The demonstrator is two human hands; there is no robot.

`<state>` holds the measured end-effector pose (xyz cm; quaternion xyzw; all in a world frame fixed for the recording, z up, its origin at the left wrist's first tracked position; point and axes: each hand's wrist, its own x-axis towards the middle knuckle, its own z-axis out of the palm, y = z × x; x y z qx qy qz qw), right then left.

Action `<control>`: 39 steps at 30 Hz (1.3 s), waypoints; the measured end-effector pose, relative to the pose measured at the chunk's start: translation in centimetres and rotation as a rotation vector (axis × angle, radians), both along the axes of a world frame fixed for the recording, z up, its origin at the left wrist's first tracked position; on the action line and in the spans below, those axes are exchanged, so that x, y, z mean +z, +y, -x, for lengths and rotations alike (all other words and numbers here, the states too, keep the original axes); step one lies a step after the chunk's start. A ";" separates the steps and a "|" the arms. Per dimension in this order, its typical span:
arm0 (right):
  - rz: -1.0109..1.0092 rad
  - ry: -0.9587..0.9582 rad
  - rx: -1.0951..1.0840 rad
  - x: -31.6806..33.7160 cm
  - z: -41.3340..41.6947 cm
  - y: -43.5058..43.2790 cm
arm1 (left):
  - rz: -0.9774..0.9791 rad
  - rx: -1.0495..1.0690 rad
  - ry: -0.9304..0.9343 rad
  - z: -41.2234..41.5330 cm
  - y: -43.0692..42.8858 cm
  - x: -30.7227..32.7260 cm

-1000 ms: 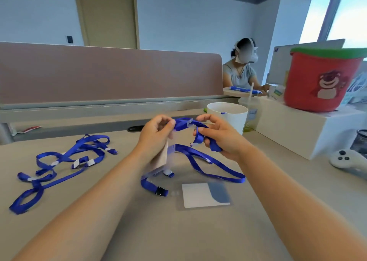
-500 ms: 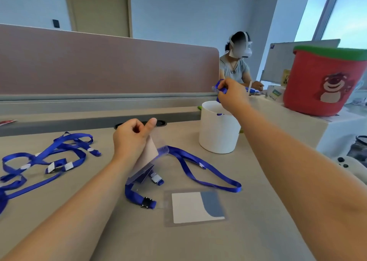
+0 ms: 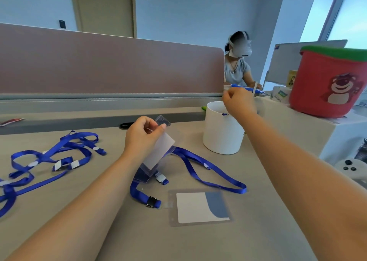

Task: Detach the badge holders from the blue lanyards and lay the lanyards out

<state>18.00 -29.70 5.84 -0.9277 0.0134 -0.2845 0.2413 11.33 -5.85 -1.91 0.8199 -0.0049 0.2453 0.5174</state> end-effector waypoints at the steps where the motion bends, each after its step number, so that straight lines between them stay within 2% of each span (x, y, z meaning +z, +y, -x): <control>1: -0.035 -0.043 0.048 -0.3 0.6 0.8 | -0.015 -0.003 0.004 0.1 0.2 0.2; 4: -0.072 -0.080 0.213 -1.5 2.3 4.3 | -0.086 -0.005 0.020 0.6 1.4 0.8; 13: -0.004 0.084 0.570 -5.6 4.9 18.4 | -0.264 0.170 0.091 7.3 13.0 1.0; 20: 0.033 0.217 0.715 -8.6 5.7 28.1 | -0.307 0.441 0.183 12.9 22.8 0.1; 27: 0.079 0.332 0.885 -10.3 7.9 34.8 | -0.280 0.610 0.222 16.4 27.3 -1.0; 31: 0.151 0.317 0.886 -11.3 8.6 37.8 | -0.260 0.599 0.263 17.1 28.2 -2.0; 36: 0.300 0.345 0.608 -11.3 7.3 39.7 | -0.300 0.565 0.302 17.3 28.3 -2.6; 39: 0.368 0.411 0.573 -11.9 6.8 39.8 | -0.328 0.536 0.311 17.1 27.9 -2.6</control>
